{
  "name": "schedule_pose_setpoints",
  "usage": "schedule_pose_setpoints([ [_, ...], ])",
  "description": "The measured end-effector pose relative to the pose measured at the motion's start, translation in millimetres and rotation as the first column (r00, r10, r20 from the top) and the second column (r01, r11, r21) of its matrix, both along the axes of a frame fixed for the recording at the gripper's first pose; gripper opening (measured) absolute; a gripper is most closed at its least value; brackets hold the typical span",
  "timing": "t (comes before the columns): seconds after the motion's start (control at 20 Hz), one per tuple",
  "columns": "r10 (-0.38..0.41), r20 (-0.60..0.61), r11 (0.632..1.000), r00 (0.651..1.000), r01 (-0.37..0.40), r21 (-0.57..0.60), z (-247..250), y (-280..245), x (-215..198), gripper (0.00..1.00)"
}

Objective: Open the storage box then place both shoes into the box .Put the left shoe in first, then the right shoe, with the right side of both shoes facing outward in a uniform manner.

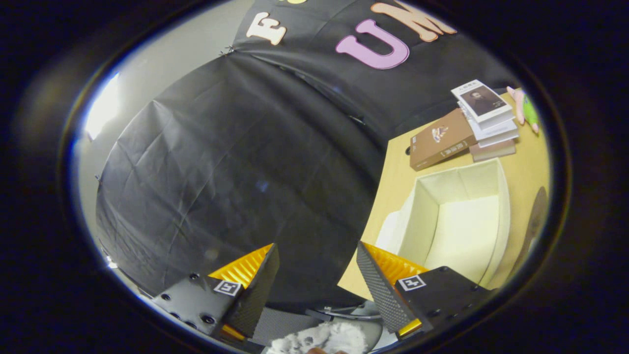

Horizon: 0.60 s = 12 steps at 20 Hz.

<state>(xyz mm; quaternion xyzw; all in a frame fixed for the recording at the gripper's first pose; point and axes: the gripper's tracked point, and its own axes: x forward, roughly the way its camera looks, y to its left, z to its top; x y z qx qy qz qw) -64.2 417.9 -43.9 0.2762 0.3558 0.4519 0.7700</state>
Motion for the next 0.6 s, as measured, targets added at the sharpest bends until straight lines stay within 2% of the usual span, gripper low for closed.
schedule_pose_setpoints([
  [0.35, -0.154, -0.004, 0.987, 0.988, 0.154, -0.051, -13, -82, 46, 0.99],
  [0.6, -0.283, 0.02, 0.947, 0.959, 0.282, -0.154, -42, -159, 86, 0.99],
])
